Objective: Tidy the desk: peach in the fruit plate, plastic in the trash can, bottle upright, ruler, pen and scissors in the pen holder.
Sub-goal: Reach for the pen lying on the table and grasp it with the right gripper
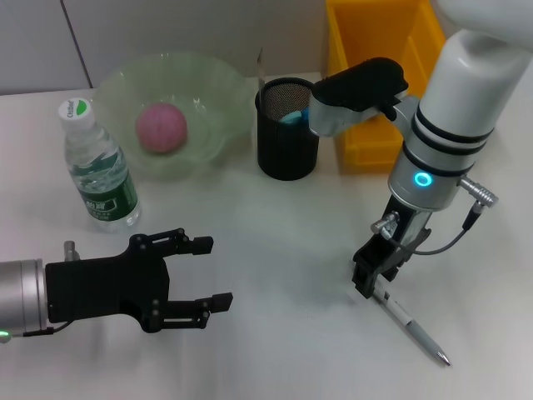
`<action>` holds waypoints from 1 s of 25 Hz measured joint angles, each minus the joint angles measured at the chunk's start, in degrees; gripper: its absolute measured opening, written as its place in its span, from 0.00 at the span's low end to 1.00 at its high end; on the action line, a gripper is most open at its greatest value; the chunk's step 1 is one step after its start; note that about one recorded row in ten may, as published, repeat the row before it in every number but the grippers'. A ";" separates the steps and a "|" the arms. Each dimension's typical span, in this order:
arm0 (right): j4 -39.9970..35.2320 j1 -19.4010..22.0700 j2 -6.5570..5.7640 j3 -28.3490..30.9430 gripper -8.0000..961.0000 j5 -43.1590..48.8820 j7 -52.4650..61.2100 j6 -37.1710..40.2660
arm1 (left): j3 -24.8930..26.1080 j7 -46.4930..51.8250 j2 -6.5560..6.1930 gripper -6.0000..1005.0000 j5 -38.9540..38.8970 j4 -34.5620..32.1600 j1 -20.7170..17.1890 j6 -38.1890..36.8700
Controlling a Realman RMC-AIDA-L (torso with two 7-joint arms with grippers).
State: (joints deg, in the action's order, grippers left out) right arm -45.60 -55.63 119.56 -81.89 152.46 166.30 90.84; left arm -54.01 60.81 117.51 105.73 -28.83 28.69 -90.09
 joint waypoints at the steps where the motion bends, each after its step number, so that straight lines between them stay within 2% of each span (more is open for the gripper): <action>1: 0.22 0.00 -0.02 -0.03 0.50 0.01 -0.01 -0.06 | 0.00 0.00 0.00 0.83 0.00 0.00 0.00 0.00; 4: 0.72 -0.02 -0.03 -0.03 0.45 0.04 -0.02 -0.25 | 0.05 0.01 -0.02 0.83 0.00 0.00 0.16 0.00; 19: 0.96 -0.10 0.03 -1.82 0.44 -0.27 0.04 -0.96 | -0.05 0.01 -0.05 0.83 0.00 0.00 0.33 0.00; 25: 1.02 -0.08 0.13 -2.29 0.38 -0.35 0.25 -1.43 | -0.04 0.01 -0.09 0.83 0.00 0.00 0.31 -0.08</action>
State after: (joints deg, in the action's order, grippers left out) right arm -44.58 -55.71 119.69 -84.18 152.10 166.55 89.41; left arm -54.05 60.82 117.42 105.73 -28.82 29.00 -90.17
